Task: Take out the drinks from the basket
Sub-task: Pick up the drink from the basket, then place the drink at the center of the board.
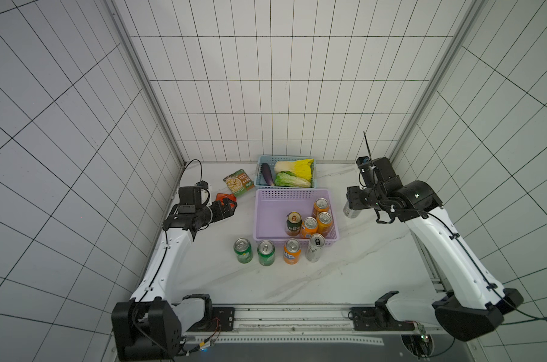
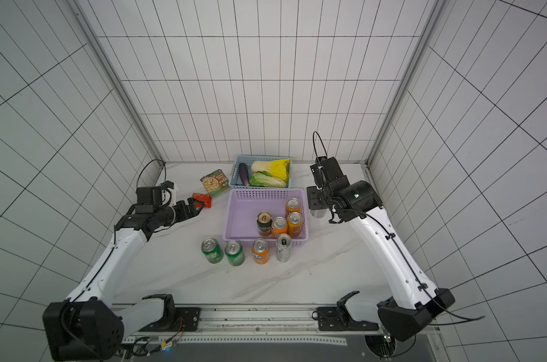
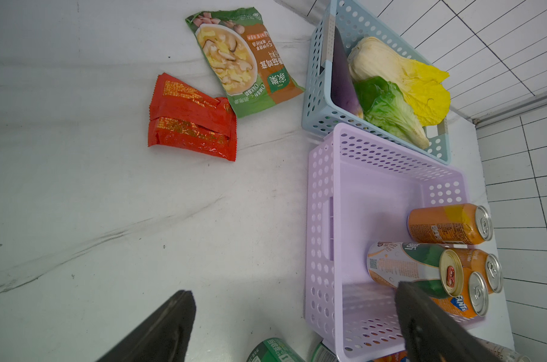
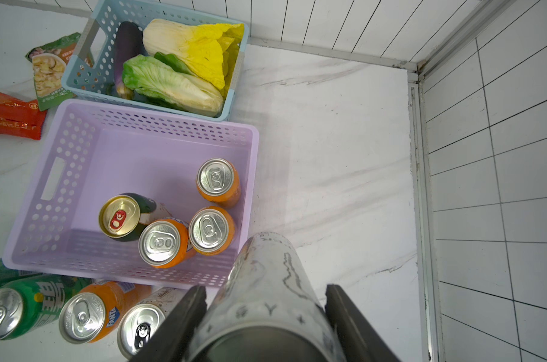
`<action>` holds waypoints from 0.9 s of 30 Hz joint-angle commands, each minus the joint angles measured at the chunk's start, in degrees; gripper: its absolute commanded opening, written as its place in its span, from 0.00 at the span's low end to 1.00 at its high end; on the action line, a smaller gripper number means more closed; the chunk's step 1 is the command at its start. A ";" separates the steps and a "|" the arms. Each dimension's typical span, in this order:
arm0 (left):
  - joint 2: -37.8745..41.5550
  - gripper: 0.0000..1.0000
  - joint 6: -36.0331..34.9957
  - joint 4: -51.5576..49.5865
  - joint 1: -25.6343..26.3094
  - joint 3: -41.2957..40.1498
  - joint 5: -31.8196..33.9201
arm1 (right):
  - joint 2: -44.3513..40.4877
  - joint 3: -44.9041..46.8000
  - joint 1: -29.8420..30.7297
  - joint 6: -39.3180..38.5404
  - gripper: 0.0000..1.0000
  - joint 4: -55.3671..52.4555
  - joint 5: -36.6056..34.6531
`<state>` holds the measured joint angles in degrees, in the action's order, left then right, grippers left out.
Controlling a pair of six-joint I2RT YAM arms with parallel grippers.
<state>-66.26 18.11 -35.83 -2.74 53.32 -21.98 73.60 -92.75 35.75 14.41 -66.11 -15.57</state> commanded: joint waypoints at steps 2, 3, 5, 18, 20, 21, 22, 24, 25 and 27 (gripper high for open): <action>1.13 0.98 -0.42 0.33 -0.29 -0.52 -0.30 | -3.92 3.12 2.59 3.61 0.46 0.35 -1.98; 1.21 0.98 -0.44 0.28 -0.34 -0.59 -0.34 | -4.36 3.61 3.05 4.13 0.46 -0.17 -2.22; 1.22 0.98 -0.43 0.30 -0.40 -0.51 -0.28 | -5.40 4.75 3.60 5.21 0.46 -1.24 -2.46; 1.57 0.98 -0.48 0.32 -0.57 -0.59 -0.15 | -13.67 16.71 4.25 11.45 0.46 -0.05 1.63; 1.56 0.98 -0.49 0.33 -0.59 -0.59 -0.11 | -14.69 18.99 4.29 12.18 0.46 1.17 2.24; 1.56 0.98 -0.42 0.32 -0.60 -0.59 -0.10 | -15.27 20.45 4.31 12.59 0.46 2.08 2.56; 1.57 0.98 -0.57 0.30 -0.61 -0.59 0.00 | -15.75 21.73 4.25 12.97 0.46 2.77 2.73; 1.58 0.98 -0.53 0.26 -0.68 -0.59 0.09 | -16.63 24.79 4.26 13.77 0.46 4.72 3.47; 1.57 0.98 -0.61 0.32 -0.66 -0.59 0.11 | -17.00 26.11 4.26 14.03 0.46 5.55 3.69; 1.57 0.98 -0.60 0.30 -0.67 -0.59 0.14 | -17.47 28.79 4.24 14.62 0.46 7.30 4.29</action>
<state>-65.73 18.09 -35.83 -3.11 53.32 -21.96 57.76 -66.81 39.77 26.89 -64.51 -11.88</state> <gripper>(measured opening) 0.977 0.596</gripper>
